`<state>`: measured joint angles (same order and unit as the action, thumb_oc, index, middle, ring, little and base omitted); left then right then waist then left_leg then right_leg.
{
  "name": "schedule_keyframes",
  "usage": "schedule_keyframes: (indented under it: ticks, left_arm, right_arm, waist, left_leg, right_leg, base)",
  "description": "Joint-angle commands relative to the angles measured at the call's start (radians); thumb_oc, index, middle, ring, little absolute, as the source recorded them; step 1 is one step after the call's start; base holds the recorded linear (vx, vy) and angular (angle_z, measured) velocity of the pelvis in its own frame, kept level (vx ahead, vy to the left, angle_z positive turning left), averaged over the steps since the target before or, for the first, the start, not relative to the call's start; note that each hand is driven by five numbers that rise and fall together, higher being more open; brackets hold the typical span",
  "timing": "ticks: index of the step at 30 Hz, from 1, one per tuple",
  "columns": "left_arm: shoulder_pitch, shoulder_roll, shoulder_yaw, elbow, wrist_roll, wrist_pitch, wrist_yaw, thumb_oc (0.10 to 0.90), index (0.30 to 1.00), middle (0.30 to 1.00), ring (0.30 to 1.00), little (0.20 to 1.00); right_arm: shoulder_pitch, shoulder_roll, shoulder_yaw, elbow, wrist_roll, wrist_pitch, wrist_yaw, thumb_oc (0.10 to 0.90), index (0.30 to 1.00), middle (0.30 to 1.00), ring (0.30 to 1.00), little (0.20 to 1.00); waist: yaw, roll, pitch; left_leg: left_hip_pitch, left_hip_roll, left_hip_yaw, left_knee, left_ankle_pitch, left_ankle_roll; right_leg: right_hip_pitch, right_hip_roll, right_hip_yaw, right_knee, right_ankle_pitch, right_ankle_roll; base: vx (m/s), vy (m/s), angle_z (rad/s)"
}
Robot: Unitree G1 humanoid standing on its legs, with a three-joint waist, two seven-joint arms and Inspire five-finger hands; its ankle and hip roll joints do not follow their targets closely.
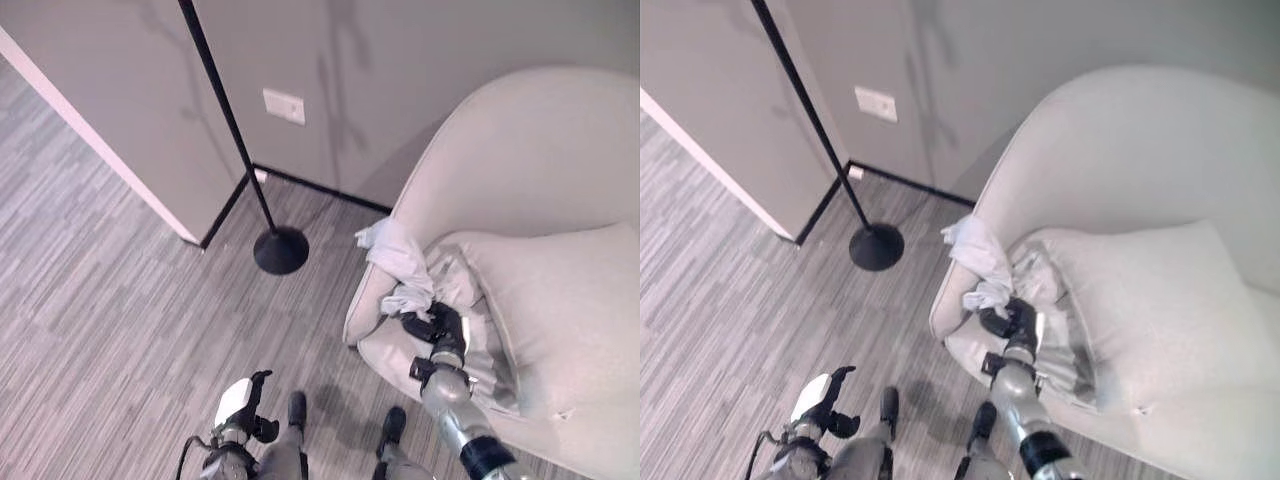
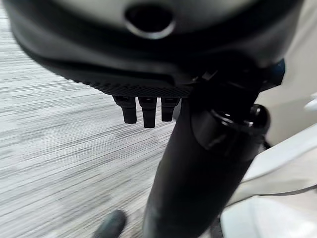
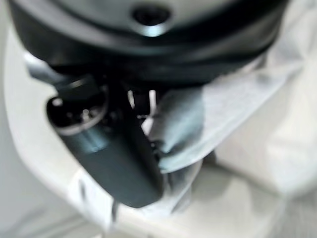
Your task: Hang the clothes on the sofa on the clothes rack.
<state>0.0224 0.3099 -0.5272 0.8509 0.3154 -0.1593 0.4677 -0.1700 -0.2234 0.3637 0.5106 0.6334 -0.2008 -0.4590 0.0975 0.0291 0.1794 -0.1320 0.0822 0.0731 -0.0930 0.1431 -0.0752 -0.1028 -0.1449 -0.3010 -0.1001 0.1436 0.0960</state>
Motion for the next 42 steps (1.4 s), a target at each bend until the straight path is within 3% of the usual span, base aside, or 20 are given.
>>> schedule_keyframes:
  ticks: [1, 4, 7, 9, 13, 16, 17, 19, 20, 28, 32, 39, 42]
  left_arm:
    - [-0.050, 0.031, -0.022, 0.008, -0.038, -0.023, -0.033, 0.800, 0.900, 0.900, 0.900, 0.900]
    - [-0.029, 0.028, -0.002, -0.032, -0.097, -0.016, -0.070, 0.800, 0.900, 0.900, 0.900, 0.900]
    - [0.001, 0.019, 0.038, -0.101, -0.225, -0.005, -0.104, 0.800, 0.900, 0.900, 0.900, 0.900]
    - [0.004, 0.005, 0.074, -0.156, -0.325, -0.001, -0.107, 0.800, 0.900, 0.900, 0.900, 0.900]
    - [0.007, 0.012, 0.098, -0.255, -0.381, -0.006, -0.108, 0.800, 0.900, 0.900, 0.900, 0.900]
    - [0.011, 0.038, 0.139, -0.432, -0.444, -0.028, -0.073, 0.800, 0.900, 0.900, 0.900, 0.900]
    - [0.011, 0.038, 0.140, -0.433, -0.444, -0.028, -0.073, 0.800, 0.900, 0.900, 0.900, 0.900]
    - [-0.001, 0.047, 0.155, -0.464, -0.434, -0.029, -0.036, 0.800, 0.900, 0.900, 0.900, 0.900]
    - [-0.021, 0.062, 0.167, -0.506, -0.428, -0.038, 0.004, 0.800, 0.900, 0.900, 0.900, 0.900]
    - [-0.059, 0.098, 0.222, -0.576, -0.411, -0.063, 0.088, 0.800, 0.900, 0.900, 0.900, 0.900]
    - [-0.145, 0.161, 0.245, -0.629, -0.381, -0.089, 0.138, 0.800, 0.900, 0.900, 0.900, 0.900]
    - [-0.316, 0.147, 0.200, -0.700, -0.314, -0.057, 0.176, 0.800, 0.900, 0.900, 0.900, 0.900]
    - [-0.375, 0.037, 0.122, -0.782, -0.577, -0.145, 0.062, 0.800, 0.900, 0.900, 0.900, 0.900]
  right_arm:
    - [-0.126, 0.035, 0.021, -0.149, 0.162, -0.108, 0.155, 0.400, 0.300, 0.300, 0.300, 0.300]
    - [-0.167, 0.033, 0.041, -0.232, 0.244, -0.107, 0.185, 0.400, 0.300, 0.300, 0.300, 0.300]
    - [-0.311, 0.017, 0.077, -0.349, 0.328, -0.115, 0.189, 0.400, 0.300, 0.300, 0.300, 0.300]
    - [-0.457, -0.010, 0.068, -0.387, 0.322, -0.123, 0.164, 0.400, 0.300, 0.300, 0.300, 0.300]
    - [-0.540, -0.038, 0.061, -0.441, 0.315, -0.141, 0.137, 0.400, 0.300, 0.300, 0.300, 0.300]
    - [-0.744, -0.104, 0.056, -0.483, 0.282, -0.163, 0.071, 0.400, 0.300, 0.300, 0.300, 0.300]
    - [-0.746, -0.104, 0.057, -0.481, 0.282, -0.164, 0.070, 0.400, 0.300, 0.300, 0.300, 0.300]
    - [-0.826, -0.119, 0.057, -0.457, 0.264, -0.169, 0.036, 0.400, 0.300, 0.300, 0.300, 0.300]
    - [-0.943, -0.119, 0.055, -0.401, 0.278, -0.188, -0.005, 0.400, 0.300, 0.300, 0.300, 0.300]
    - [-1.151, -0.159, 0.040, -0.264, 0.302, -0.235, -0.063, 0.400, 0.300, 0.300, 0.300, 0.300]
    - [-1.422, -0.173, 0.065, -0.002, 0.373, -0.276, -0.089, 0.400, 0.300, 0.300, 0.300, 0.300]
    - [-1.262, -0.132, 0.176, -0.268, 0.410, -0.275, -0.012, 0.400, 0.300, 0.300, 0.300, 0.300]
    - [-1.220, -0.090, 0.202, -0.321, 0.424, -0.267, 0.005, 0.400, 0.300, 0.300, 0.300, 0.300]
  waist:
    - [0.035, -0.008, -0.045]
    - [0.044, -0.011, -0.074]
    - [0.061, -0.020, -0.114]
    - [0.068, -0.028, -0.140]
    - [0.070, -0.035, -0.155]
    - [0.072, -0.049, -0.182]
    - [0.072, -0.049, -0.180]
    - [0.072, -0.056, -0.189]
    - [0.071, -0.064, -0.203]
    - [0.074, -0.078, -0.233]
    - [0.069, -0.101, -0.264]
    - [0.032, -0.105, -0.258]
    - [0.013, -0.108, -0.252]
  left_leg:
    - [-0.014, 0.029, -0.025, 0.006, -0.040, -0.045]
    - [0.006, 0.034, -0.027, 0.006, -0.038, -0.051]
    - [0.030, 0.049, -0.025, 0.006, -0.031, -0.061]
    - [0.043, 0.060, -0.026, 0.006, -0.022, -0.067]
    - [0.047, 0.069, -0.027, 0.006, -0.014, -0.073]
    - [0.052, 0.085, -0.027, 0.006, -0.003, -0.083]
    - [0.053, 0.085, -0.027, 0.006, -0.004, -0.083]
    - [0.056, 0.089, -0.027, 0.006, 0.000, -0.086]
    - [0.061, 0.093, -0.027, 0.006, 0.005, -0.091]
    - [0.073, 0.096, -0.034, 0.006, 0.001, -0.095]
    - [0.090, 0.091, -0.042, 0.006, -0.014, -0.095]
    - [0.097, 0.094, -0.027, 0.006, -0.024, -0.091]
    - [0.098, 0.094, -0.019, 0.006, -0.026, -0.088]
  right_leg:
    - [0.071, -0.032, 0.003, 0.013, -0.102, 0.063]
    - [0.097, -0.022, 0.002, 0.013, -0.109, 0.057]
    - [0.124, -0.006, 0.001, 0.013, -0.118, 0.047]
    - [0.139, 0.007, 0.002, 0.013, -0.125, 0.038]
    - [0.149, 0.017, 0.000, 0.013, -0.131, 0.032]
    - [0.162, 0.031, -0.003, 0.013, -0.138, 0.024]
    - [0.162, 0.031, -0.003, 0.013, -0.138, 0.024]
    - [0.166, 0.036, -0.002, 0.013, -0.140, 0.022]
    - [0.174, 0.042, -0.005, 0.013, -0.143, 0.017]
    - [0.192, 0.048, -0.013, 0.013, -0.150, 0.013]
    - [0.210, 0.053, -0.013, 0.013, -0.156, 0.013]
    - [0.200, 0.053, 0.007, 0.013, -0.150, 0.009]
    - [0.196, 0.054, 0.020, 0.013, -0.145, 0.008]
  base:
    - [0.05, -0.085, -0.05]
    - [0.03, -0.043, -0.02]
    - [0.00, -0.060, 0.00]
    - [-0.01, -0.046, -0.03]
    - [-0.01, -0.037, -0.03]
    - [-0.02, -0.035, -0.03]
    - [-0.02, -0.019, -0.03]
    - [0.00, -0.016, -0.02]
    - [0.00, -0.024, -0.03]
    - [0.01, 0.000, 0.01]
    - [0.05, 0.011, 0.00]
    - [0.00, -0.002, -0.03]
    - [-0.02, -0.010, -0.16]
